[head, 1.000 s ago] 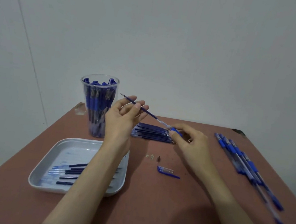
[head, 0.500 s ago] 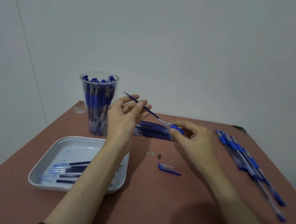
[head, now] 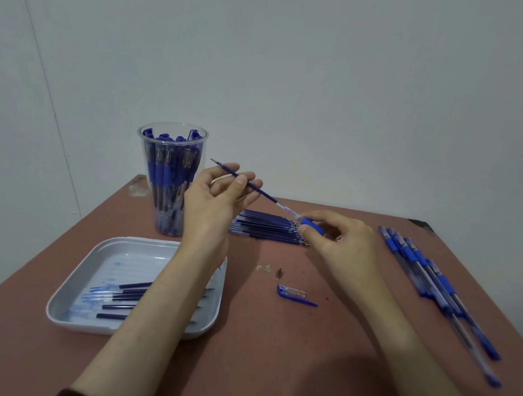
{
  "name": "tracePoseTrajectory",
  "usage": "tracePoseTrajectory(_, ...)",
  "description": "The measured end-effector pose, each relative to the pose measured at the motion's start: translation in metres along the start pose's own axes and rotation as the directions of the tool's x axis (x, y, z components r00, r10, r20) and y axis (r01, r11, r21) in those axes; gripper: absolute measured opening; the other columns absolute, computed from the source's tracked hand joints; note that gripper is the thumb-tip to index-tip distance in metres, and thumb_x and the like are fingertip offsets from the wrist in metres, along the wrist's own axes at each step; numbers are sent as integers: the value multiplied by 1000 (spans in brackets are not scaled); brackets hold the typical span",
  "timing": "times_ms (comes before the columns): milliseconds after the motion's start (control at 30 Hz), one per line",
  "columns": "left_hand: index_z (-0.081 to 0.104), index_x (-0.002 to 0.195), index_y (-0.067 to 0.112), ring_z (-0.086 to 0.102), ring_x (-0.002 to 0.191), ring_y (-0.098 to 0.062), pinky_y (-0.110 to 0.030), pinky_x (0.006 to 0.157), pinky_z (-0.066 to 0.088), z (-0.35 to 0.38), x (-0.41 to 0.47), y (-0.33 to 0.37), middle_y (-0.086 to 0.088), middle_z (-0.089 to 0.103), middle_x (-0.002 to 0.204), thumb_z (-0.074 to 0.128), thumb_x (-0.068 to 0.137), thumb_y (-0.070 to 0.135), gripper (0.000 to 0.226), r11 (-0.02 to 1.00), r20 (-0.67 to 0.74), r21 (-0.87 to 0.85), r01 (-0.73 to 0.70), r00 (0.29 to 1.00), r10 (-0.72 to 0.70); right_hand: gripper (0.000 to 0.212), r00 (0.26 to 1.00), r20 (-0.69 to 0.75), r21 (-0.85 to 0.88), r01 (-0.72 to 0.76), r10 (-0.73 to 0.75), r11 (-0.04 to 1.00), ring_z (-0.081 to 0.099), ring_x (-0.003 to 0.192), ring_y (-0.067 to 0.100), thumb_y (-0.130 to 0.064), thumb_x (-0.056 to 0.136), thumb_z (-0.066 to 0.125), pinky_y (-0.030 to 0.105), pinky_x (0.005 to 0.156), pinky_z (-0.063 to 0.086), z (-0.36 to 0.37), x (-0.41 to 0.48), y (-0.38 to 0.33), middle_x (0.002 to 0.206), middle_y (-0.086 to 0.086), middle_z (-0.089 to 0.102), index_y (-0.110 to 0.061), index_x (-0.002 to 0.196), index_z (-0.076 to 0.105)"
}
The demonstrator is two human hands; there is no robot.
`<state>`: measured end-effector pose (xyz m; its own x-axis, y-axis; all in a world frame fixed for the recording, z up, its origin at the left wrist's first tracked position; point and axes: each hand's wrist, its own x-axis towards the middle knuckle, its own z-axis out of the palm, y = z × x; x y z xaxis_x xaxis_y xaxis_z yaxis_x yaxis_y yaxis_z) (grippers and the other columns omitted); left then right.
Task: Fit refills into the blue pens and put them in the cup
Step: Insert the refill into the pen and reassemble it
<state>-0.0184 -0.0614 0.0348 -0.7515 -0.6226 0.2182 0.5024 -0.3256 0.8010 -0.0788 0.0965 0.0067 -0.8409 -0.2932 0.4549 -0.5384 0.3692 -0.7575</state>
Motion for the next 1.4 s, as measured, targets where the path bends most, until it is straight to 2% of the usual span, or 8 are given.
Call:
tracePoseTrajectory(467,55,98,4,71,75,-14,-22,71,57,2,-3,-10,-6,70,80,54,91,-5,11,993,92,101,65,993,-75,13,999,44,4,-5,5,1000,57,71,0,-26,84,69,12,60,41,2,-2,-3,80,-15,70,-37,90,73)
tracePoseTrajectory(700,62,101,16,69,86,-9,-21,77,54,4,-10,-20,3,73,90,61,87,0,21,916,330,402,-2,933,-143,13,988,124,328,-128,92,936,58,62,6,-13,88,66,22,62,45,4,-1,-11,64,-2,65,-23,90,75)
tracePoseTrajectory(800,64,109,21,66,89,-7,-28,86,53,-2,-4,-21,5,71,97,65,86,6,28,721,382,665,-195,918,-104,14,975,127,449,-219,181,866,56,63,12,-13,90,63,24,61,45,0,0,-14,65,3,64,-21,89,74)
tracePoseTrajectory(867,67,110,18,61,77,-1,-20,81,50,-6,-2,-19,5,69,92,66,85,7,28,534,446,796,-285,873,-198,15,966,128,503,-258,224,825,55,63,13,-13,92,60,22,60,44,-4,0,-16,66,4,63,-18,91,74)
tracePoseTrajectory(967,71,109,20,59,70,3,-11,73,47,-9,-6,-18,8,69,87,70,81,9,30,363,485,864,-348,765,-423,16,962,121,536,-272,246,799,54,65,16,-12,93,58,21,58,44,-7,0,-17,68,6,63,-15,93,73)
tracePoseTrajectory(1100,74,102,24,60,74,0,-16,76,48,-11,-8,-21,4,71,87,73,80,13,25,251,486,874,-417,712,-507,16,964,114,533,-264,241,804,54,66,17,-11,93,57,18,56,45,-7,-1,-19,69,6,62,-15,92,73)
tracePoseTrajectory(1233,77,89,19,55,59,7,-5,62,41,-9,-7,-20,3,70,75,72,80,10,14,312,512,854,-416,774,-373,18,965,109,517,-260,238,816,53,68,19,-10,93,58,22,59,44,-6,-1,-19,69,7,62,-19,88,73)
tracePoseTrajectory(1400,71,88,21,66,74,-5,-17,73,52,-6,-3,-9,-2,71,82,69,82,5,17,846,283,531,-45,951,-128,12,975,114,416,-221,190,882,52,58,8,-13,88,64,32,64,43,-3,-1,-16,62,-1,61,-21,88,74)
